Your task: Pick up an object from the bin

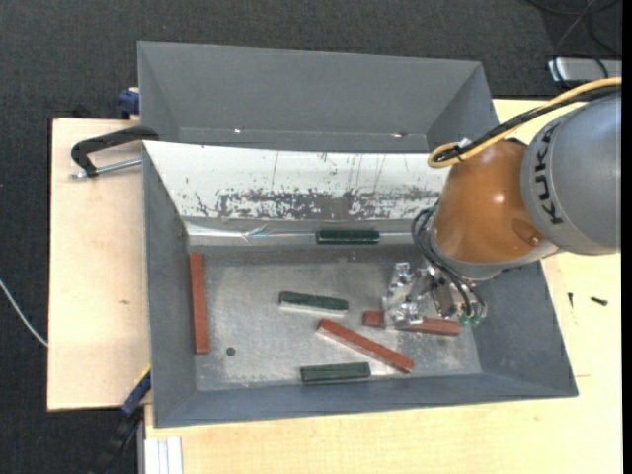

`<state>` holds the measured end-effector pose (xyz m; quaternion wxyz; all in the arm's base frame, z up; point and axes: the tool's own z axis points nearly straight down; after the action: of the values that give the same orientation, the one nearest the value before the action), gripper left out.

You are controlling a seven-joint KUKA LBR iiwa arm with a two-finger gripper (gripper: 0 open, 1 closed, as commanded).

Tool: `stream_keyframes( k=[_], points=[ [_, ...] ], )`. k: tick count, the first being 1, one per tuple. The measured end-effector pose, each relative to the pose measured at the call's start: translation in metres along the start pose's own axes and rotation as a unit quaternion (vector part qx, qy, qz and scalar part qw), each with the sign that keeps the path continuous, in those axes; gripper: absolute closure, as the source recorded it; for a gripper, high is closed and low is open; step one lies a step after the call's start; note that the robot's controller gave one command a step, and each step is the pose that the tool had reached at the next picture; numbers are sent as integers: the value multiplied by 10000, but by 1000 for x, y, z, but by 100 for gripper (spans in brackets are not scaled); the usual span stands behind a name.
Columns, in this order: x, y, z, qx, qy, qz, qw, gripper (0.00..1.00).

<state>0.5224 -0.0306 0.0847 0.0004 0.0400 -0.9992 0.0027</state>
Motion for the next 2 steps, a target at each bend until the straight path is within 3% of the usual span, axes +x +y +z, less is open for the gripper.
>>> stream_keyframes(
  k=[1,2],
  points=[
    [3,5,-20,-20,-8,-37,10000,100],
    [1,8,-65,-27,-48,-30,10000,100]
  ],
)
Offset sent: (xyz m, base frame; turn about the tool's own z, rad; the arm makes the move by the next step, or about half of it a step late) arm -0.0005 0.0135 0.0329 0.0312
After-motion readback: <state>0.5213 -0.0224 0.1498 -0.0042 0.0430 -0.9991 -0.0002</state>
